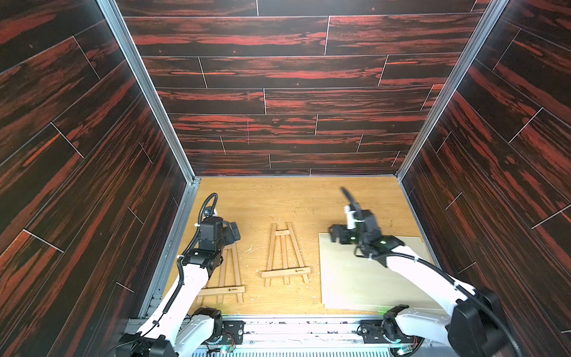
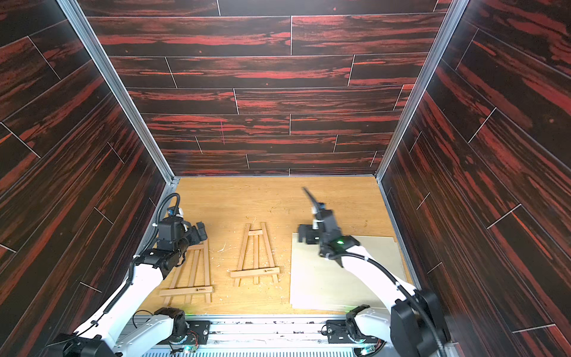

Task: Disassemble the easel
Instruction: Reset both arms

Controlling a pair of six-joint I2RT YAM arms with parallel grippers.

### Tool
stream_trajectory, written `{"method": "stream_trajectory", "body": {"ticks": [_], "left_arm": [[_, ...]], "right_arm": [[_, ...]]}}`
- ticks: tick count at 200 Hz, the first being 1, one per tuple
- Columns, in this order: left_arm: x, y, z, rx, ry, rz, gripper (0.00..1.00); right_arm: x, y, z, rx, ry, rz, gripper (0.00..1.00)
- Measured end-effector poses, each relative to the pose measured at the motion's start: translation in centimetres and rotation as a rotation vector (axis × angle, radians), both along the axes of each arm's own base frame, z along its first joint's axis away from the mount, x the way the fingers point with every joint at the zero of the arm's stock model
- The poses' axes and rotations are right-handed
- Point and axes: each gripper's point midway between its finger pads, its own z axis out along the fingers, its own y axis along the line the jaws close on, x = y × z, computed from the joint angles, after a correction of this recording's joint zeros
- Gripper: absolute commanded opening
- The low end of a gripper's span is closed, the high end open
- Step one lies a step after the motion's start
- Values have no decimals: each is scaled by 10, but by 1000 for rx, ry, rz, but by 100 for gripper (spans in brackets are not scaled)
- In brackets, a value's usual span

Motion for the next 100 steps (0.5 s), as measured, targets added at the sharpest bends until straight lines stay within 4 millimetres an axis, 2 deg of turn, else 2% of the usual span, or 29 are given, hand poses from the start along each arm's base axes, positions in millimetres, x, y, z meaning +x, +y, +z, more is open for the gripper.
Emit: {"method": "stream_trajectory", "body": {"ticks": [23, 55, 74, 100], "left_arm": [[4, 15, -13, 44, -13, 34, 100], [10, 30, -28, 96, -46, 57, 100], [12, 38, -36, 119, -70, 69, 100], [21, 47, -45, 134, -83, 84, 100]], "right_arm": [[14, -44, 0, -9, -57, -84, 99], [32, -94, -1, -25, -146, -195, 99], [36, -111, -8, -43, -196, -227, 99], [40, -124, -27, -76, -231, -236, 99]]}}
